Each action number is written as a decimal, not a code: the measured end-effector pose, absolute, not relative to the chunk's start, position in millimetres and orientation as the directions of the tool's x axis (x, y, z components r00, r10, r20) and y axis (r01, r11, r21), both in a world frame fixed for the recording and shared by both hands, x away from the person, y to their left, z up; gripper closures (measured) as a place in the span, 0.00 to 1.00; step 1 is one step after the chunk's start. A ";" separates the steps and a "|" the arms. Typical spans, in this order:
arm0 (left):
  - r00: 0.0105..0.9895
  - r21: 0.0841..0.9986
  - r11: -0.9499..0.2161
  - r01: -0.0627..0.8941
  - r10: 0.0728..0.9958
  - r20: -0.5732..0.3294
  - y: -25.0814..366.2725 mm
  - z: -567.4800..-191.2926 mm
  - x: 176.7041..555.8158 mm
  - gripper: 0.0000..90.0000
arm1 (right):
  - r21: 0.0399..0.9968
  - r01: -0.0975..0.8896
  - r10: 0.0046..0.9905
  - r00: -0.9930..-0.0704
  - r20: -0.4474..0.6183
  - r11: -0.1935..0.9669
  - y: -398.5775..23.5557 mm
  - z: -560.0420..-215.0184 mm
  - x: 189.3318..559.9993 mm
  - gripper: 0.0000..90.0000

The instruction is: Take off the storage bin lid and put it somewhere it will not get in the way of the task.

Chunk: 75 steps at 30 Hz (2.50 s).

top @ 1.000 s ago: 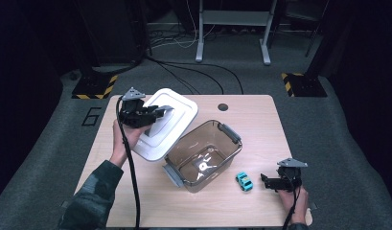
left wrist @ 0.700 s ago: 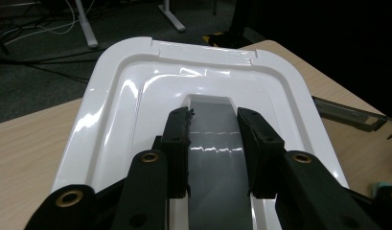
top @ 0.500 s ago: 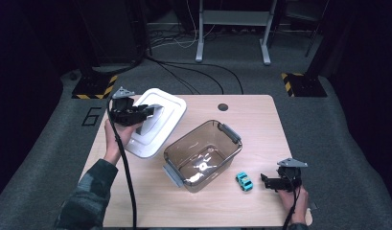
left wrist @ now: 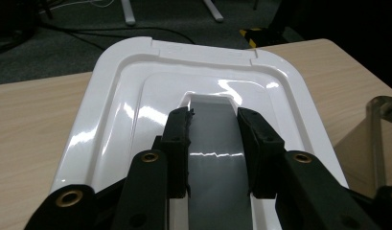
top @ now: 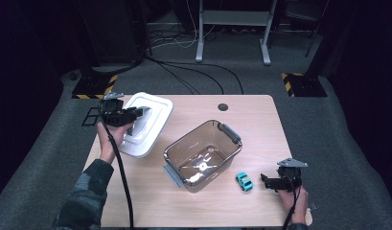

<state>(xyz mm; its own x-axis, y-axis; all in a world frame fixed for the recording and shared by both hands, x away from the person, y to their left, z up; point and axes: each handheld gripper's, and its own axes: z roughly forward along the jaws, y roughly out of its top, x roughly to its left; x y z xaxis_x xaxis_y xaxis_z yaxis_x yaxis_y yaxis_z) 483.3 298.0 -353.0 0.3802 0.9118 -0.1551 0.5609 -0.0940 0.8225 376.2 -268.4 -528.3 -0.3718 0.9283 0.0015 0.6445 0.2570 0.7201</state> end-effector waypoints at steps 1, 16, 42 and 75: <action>0.369 0.820 -0.084 0.566 0.915 -0.161 301.6 -355.2 484.7 0.74 | 0.720 0.644 0.928 -0.372 0.001 0.257 -268.5 -528.3 376.2 0.03; 0.235 0.774 0.010 0.633 0.950 -0.204 330.0 -391.3 498.0 0.74 | 0.720 0.644 0.928 -0.372 0.001 0.257 -268.5 -528.3 376.2 0.03; 0.101 0.689 0.109 0.716 0.961 -0.256 360.6 -452.8 506.0 0.74 | 0.720 0.644 0.928 -0.371 0.002 0.256 -268.5 -528.3 376.3 0.03; 0.033 0.671 0.163 0.724 0.963 -0.269 368.2 -491.5 500.4 0.73 | 0.720 0.644 0.928 -0.372 0.001 0.257 -268.5 -528.3 376.2 0.03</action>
